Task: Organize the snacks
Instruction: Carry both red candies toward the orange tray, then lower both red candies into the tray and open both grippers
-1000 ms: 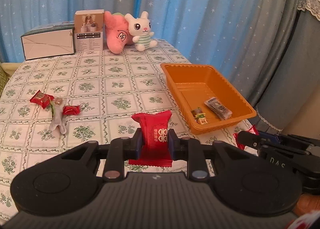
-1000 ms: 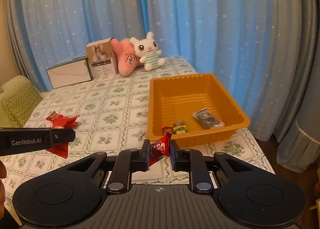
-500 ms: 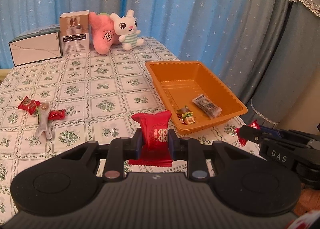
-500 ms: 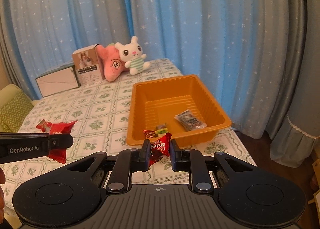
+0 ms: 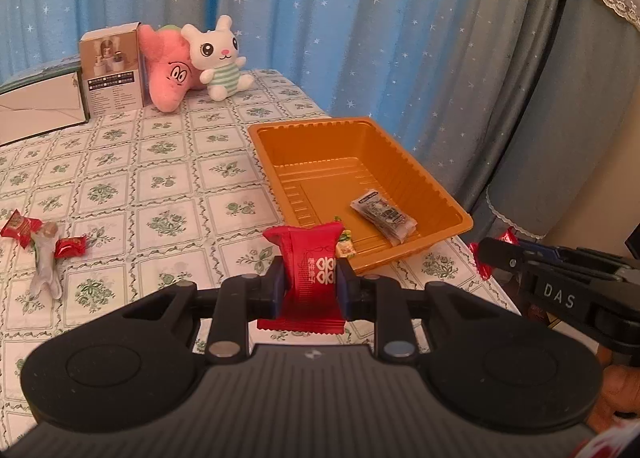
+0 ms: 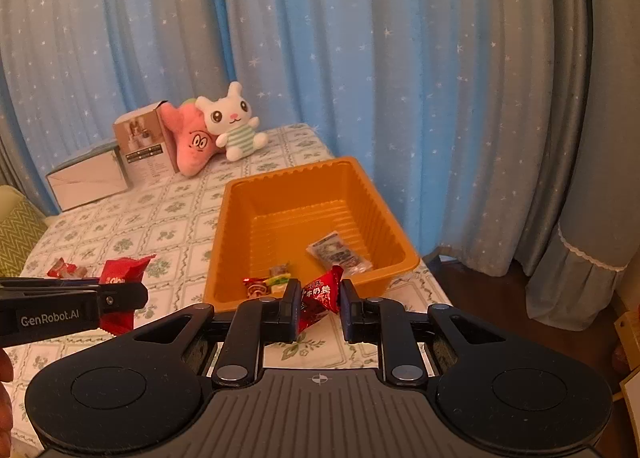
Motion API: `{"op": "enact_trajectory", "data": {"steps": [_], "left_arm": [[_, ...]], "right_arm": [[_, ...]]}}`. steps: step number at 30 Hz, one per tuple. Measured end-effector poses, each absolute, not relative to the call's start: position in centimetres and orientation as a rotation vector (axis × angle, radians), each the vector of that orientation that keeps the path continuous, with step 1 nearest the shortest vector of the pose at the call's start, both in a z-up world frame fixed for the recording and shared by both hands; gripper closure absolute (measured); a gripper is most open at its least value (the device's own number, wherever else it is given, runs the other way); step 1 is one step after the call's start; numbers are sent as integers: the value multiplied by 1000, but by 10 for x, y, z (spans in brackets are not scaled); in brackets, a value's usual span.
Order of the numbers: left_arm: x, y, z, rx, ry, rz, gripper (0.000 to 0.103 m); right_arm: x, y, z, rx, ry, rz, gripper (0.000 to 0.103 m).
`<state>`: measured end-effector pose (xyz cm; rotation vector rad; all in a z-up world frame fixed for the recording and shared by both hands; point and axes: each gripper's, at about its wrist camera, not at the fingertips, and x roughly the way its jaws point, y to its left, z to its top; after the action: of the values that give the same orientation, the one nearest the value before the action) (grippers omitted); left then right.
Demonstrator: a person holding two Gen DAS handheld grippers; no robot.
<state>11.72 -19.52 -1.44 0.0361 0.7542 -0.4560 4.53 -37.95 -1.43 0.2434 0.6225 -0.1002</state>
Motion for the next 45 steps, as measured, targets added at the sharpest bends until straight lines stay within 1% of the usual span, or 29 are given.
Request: {"op": "enact_trajectory", "data": {"steps": [10, 21, 37, 45], "left_arm": [[136, -218, -19, 49, 764, -489, 80], [174, -247, -26, 57, 773, -526, 80], [247, -278, -48, 100, 793, -532, 80], [269, -284, -57, 115, 801, -534, 80]], "right_arm": [[64, -400, -9, 248, 618, -105, 83], [105, -422, -10, 236, 636, -83, 83], [187, -440, -34, 230, 697, -35, 83], [211, -442, -47, 227, 724, -27, 83]]}}
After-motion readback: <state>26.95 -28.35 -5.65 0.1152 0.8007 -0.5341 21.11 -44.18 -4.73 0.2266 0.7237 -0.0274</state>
